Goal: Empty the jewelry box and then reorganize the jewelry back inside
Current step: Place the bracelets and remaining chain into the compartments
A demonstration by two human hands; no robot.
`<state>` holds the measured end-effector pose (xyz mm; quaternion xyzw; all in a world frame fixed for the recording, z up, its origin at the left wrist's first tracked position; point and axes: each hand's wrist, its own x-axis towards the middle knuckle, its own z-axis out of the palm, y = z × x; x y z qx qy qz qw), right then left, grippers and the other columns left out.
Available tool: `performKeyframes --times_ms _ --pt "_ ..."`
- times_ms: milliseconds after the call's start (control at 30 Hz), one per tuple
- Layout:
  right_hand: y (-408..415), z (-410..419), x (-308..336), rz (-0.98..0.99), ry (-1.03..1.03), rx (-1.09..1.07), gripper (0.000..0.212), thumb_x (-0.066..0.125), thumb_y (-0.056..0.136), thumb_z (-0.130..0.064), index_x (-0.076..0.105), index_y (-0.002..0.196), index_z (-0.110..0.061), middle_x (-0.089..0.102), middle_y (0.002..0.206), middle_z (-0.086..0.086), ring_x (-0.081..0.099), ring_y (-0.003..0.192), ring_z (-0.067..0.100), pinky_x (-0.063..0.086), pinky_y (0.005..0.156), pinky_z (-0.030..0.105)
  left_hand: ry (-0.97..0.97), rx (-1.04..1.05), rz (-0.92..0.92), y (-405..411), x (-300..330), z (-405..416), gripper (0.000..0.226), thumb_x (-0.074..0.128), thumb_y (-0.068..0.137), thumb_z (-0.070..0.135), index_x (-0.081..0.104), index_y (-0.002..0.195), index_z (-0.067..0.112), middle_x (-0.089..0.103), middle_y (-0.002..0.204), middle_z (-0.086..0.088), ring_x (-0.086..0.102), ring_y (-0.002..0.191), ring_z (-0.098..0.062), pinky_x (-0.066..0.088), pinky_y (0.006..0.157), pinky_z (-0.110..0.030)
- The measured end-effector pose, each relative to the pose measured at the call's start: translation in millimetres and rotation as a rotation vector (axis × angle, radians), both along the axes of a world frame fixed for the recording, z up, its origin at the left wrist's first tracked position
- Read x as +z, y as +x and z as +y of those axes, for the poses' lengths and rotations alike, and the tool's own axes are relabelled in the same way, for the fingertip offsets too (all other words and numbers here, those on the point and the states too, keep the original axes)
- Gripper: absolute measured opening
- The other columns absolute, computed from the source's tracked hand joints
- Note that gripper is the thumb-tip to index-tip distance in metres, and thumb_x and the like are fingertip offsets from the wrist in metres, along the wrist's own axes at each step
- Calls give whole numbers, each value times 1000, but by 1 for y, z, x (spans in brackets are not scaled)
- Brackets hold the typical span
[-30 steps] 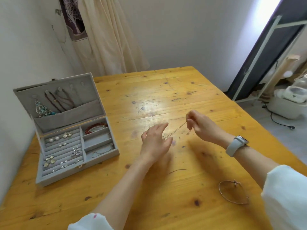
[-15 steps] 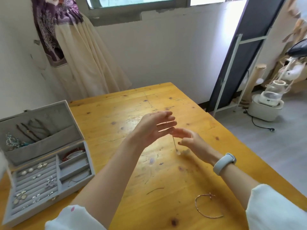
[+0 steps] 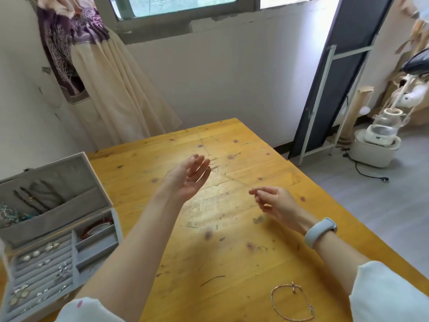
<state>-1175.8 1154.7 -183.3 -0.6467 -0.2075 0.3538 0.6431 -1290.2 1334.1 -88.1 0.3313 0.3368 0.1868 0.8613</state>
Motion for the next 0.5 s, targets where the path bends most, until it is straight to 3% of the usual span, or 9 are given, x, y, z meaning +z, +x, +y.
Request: performKeyframes --times_ms 133,200,233,300,400,500 --pt "44 -6 0 -341 -200 -156 19 46 93 -6 62 102 -4 58 73 4 49 64 14 39 57 18 -26 45 86 14 -31 4 15 50 90 -1 57 99 9 65 89 -5 63 84 -18 49 88 -35" --pt "68 -2 -1 -474 -250 -235 12 50 91 -7 59 99 -8 61 74 2 55 69 17 45 62 20 20 131 90 29 -48 8 20 53 88 -3 57 104 9 65 89 -5 63 84 -17 49 85 -33" --pt "80 1 -2 -523 -270 -269 9 52 89 -9 58 96 -9 62 74 1 57 74 20 48 68 26 114 168 120 38 -56 11 22 56 87 -3 58 105 8 65 89 -5 63 85 -17 49 85 -32" --pt "103 12 -5 -632 -347 -283 9 56 88 -13 61 94 -8 63 82 1 57 85 20 48 79 35 480 187 269 56 -72 19 20 63 83 4 62 101 10 67 90 -4 62 87 -15 48 84 -27" --pt "134 30 -13 -767 -495 -285 18 57 88 -20 65 98 -7 60 99 8 51 96 19 44 85 34 1038 139 478 78 -92 36 10 64 83 14 68 92 16 69 96 -1 60 90 -11 40 79 -19" --pt "155 43 -24 -789 -621 -290 21 55 89 -24 66 101 -11 60 108 9 44 112 27 39 96 45 1336 24 635 93 -117 55 15 57 88 21 69 98 21 67 102 -1 55 101 -15 37 81 -22"
